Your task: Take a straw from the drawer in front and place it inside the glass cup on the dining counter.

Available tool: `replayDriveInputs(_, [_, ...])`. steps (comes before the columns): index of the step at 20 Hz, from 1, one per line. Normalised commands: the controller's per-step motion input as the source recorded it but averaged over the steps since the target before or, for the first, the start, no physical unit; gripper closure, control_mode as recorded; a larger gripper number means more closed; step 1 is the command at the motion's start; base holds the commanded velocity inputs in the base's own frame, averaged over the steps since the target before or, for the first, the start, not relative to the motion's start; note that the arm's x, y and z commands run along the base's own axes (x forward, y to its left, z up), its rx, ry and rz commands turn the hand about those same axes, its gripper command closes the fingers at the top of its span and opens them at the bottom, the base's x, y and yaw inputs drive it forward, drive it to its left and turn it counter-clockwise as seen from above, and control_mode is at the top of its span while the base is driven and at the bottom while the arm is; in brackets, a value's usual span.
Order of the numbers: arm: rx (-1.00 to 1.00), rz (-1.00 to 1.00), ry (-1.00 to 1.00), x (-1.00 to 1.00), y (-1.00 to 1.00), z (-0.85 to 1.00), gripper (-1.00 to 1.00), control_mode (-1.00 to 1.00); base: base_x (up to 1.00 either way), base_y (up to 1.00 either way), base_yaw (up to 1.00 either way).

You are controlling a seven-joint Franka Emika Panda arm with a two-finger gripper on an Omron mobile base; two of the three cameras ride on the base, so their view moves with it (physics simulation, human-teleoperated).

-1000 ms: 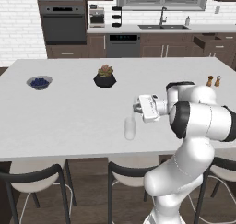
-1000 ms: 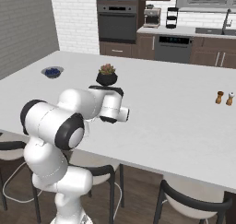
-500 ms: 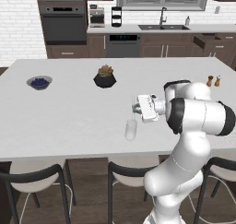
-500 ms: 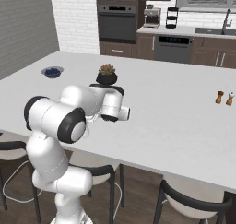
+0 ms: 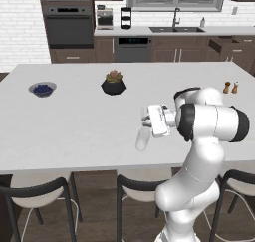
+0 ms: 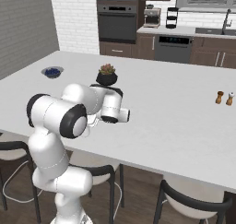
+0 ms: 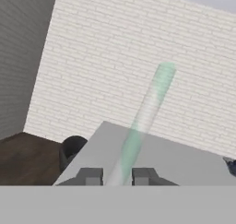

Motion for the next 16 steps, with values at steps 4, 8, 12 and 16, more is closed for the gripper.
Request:
replayDriveInputs(4, [0.00, 0.01, -0.11, 0.34, 0.00, 0.00, 1.00, -1.00, 0.00, 0.00, 0.00])
replayDriveInputs(8, [0.00, 0.01, -0.14, 0.16, 0.00, -0.02, 1.00, -1.00, 0.00, 0.00, 0.00])
replayDriveInputs(12, [0.00, 0.01, -0.14, 0.01, 0.00, -0.14, 1.00, -1.00, 0.00, 0.00, 0.00])
replayDriveInputs(16, [0.00, 0.02, -0.14, -0.01, 0.01, -0.19, 1.00, -1.00, 0.00, 0.00, 0.00])
